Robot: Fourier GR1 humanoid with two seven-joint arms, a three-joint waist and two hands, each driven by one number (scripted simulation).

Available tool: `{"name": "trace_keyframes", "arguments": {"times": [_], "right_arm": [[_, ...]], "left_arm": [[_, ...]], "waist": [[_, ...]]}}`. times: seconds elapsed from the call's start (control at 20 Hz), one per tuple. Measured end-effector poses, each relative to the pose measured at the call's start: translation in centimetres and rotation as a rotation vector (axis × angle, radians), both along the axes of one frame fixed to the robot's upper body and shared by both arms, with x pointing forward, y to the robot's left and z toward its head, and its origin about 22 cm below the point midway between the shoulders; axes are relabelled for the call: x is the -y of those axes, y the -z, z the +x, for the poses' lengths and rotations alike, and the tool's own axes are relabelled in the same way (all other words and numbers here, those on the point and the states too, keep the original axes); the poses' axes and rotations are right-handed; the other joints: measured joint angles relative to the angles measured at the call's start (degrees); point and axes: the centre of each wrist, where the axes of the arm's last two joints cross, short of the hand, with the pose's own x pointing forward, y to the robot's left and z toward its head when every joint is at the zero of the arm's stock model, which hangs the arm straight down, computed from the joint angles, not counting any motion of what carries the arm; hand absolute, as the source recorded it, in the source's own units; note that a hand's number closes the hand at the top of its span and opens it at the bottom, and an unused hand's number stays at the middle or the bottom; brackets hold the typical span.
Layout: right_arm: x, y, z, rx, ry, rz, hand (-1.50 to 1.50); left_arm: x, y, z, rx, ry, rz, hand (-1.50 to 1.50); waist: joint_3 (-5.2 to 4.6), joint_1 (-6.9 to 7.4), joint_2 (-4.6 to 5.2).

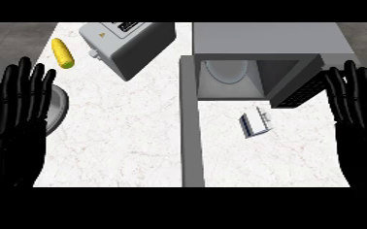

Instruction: Pick up the milk, place it into the microwave and close the microwave

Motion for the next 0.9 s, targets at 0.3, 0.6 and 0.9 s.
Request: {"name": "trace_keyframes", "arguments": {"times": [0.3, 0.6, 0.9], "right_arm": [[-1.0, 0.0, 0.2, 0.003, 0.035, -0.040, -1.50], [-2.4, -0.3, 0.2, -0.024, -0.040, 0.002, -1.50], [-2.7, 0.5, -0.8, -0.055, -0.006, 0.010, -1.50]], "left_arm": [[-2.1, -1.1, 0.2, -0.020, 0.044, 0.029, -1.50], [-3.4, -0.9, -1.1, -0.100, 0.143, -0.126, -1.50], [-6.0, -0.9, -4.6, -0.124, 0.166, -0.161, -1.50]], "waist": [[0.20, 0.23, 0.04], [0.22, 0.50, 0.02], [0.23, 0.56, -0.03]]}}
